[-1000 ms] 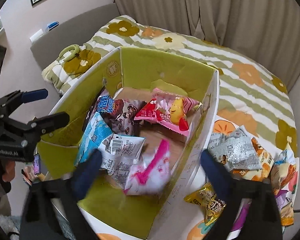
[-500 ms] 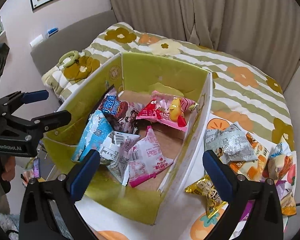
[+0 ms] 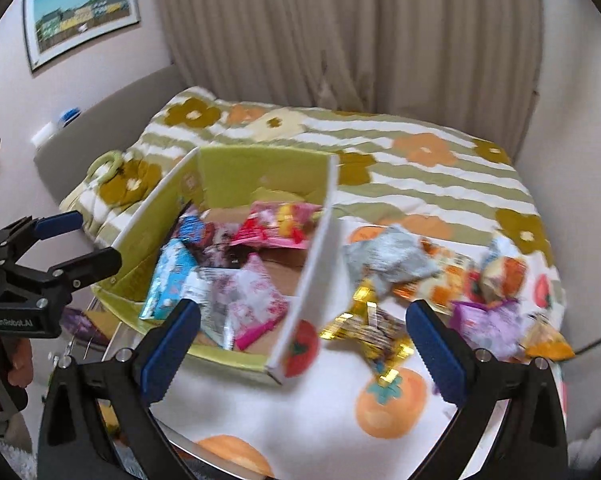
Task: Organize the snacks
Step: 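Move both tools back to the remaining snacks on the table, then grasp the purple bag with the left tool while the right grasps a pale pink pouch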
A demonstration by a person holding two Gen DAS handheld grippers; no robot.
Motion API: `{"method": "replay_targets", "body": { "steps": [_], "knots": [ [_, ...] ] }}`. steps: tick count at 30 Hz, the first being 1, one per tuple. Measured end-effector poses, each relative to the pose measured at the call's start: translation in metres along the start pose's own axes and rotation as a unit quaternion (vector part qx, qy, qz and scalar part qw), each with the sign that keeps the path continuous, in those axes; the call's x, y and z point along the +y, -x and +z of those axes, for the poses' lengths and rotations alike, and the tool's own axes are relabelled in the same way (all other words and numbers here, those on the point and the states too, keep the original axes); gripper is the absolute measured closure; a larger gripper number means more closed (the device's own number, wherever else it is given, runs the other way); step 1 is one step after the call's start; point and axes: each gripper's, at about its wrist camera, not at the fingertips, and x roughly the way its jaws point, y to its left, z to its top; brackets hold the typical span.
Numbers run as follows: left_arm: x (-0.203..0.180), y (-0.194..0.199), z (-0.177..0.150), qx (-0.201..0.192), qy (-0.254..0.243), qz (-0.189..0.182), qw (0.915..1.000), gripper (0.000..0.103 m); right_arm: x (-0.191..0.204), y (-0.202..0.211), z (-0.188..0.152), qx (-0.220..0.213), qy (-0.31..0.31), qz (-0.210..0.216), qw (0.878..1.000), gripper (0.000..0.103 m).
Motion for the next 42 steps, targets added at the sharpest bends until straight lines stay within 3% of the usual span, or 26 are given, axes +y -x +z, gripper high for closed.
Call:
{"method": "replay_targets", "body": {
  "steps": [12, 20, 23, 27, 30, 33, 37, 42],
  "knots": [
    [-0.101, 0.005, 0.026, -0.031, -0.044, -0.057, 0.9969, 0.000, -0.096, 0.071, -0.025, -0.035, -0.064, -0.073, 0.995, 0.001],
    [-0.195, -0.027, 0.047, -0.016, -0.098, -0.114, 0.9885, 0.000, -0.162, 0.082, -0.048, -0.004, -0.078, -0.098, 0.992, 0.001],
    [-0.233, -0.047, 0.057, 0.008, -0.141, -0.162, 0.9766, 0.000, -0.186, 0.079, -0.058, 0.013, -0.097, -0.095, 0.991, 0.001],
    [-0.283, -0.077, 0.063, 0.029, -0.226, -0.165, 0.9597, 0.000, -0.212, 0.069, -0.075, 0.036, -0.118, -0.109, 0.986, 0.001],
    [-0.317, -0.115, 0.063, 0.071, -0.276, -0.175, 0.9424, 0.000, -0.225, 0.059, -0.089, 0.050, -0.134, -0.113, 0.983, 0.001],
    [-0.336, -0.152, 0.056, 0.110, -0.307, -0.169, 0.9301, 0.000, -0.240, 0.044, -0.105, 0.069, -0.163, -0.102, 0.979, 0.001],
    [-0.360, -0.200, 0.036, 0.159, -0.353, -0.163, 0.9076, 0.000, -0.250, 0.021, -0.120, 0.083, -0.196, -0.096, 0.972, 0.001],
    [-0.373, -0.236, 0.013, 0.182, -0.390, -0.147, 0.8905, 0.000, -0.248, -0.017, -0.138, 0.117, -0.230, -0.093, 0.962, 0.001]
  ]
}}
